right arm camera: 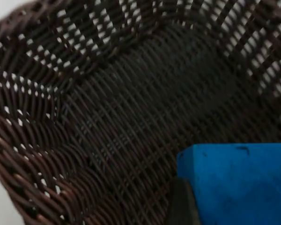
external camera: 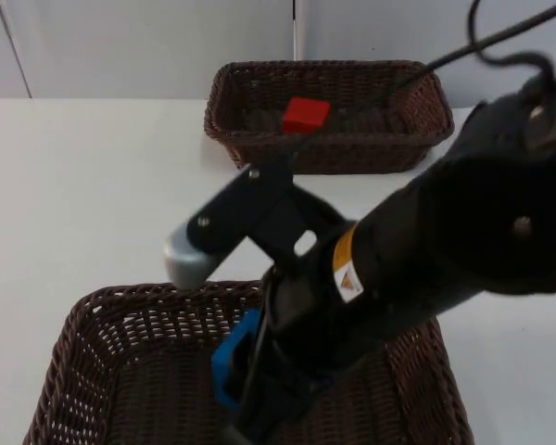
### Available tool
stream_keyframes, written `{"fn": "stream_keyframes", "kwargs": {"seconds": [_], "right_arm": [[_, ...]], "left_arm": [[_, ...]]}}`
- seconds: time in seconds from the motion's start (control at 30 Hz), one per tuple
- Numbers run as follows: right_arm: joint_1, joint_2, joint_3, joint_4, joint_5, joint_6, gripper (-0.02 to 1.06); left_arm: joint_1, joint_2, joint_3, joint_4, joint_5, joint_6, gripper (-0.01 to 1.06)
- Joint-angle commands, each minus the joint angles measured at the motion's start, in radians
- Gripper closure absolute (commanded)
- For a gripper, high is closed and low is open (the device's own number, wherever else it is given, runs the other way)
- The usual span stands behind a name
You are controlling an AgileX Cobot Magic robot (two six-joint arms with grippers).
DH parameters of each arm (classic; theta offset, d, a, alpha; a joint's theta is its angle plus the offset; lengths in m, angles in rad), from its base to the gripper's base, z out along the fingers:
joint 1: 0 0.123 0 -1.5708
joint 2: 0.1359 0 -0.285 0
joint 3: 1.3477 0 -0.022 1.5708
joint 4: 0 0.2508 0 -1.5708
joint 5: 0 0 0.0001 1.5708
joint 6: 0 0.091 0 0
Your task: Pick up one cube with the left hand and place it into the upper basket. Pick up one cube with the right hand and place it into the lower basket.
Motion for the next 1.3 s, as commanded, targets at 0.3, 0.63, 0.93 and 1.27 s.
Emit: {"fn": "stream_keyframes", "kwargs": {"seconds": [0.3,0.63,0.93,1.27], "right_arm": [[0.006,0.070,-0.004,0.004,-0.043,-0.010,1.05],[0.006,0.070,-0.004,0.036,-0.031,-0.010,0.52],[0.006,0.070,-0.004,0.036,-0.029,0.001,0.28],[0.006,-0.019,-0.004,0.036,0.001,0.001,0.29]], "left_arm": [[-0.003,-0.010,0.004,0.005,-0.006,-0.005,0.20],[-0.003,-0.010,0.004,0.005,-0.006,-0.005,0.20],[-0.003,-0.010,0.004,0.005,-0.006,-0.005,0.20],[-0.003,-0.010,0.004,0.005,-0.006,-0.005,0.20]]}}
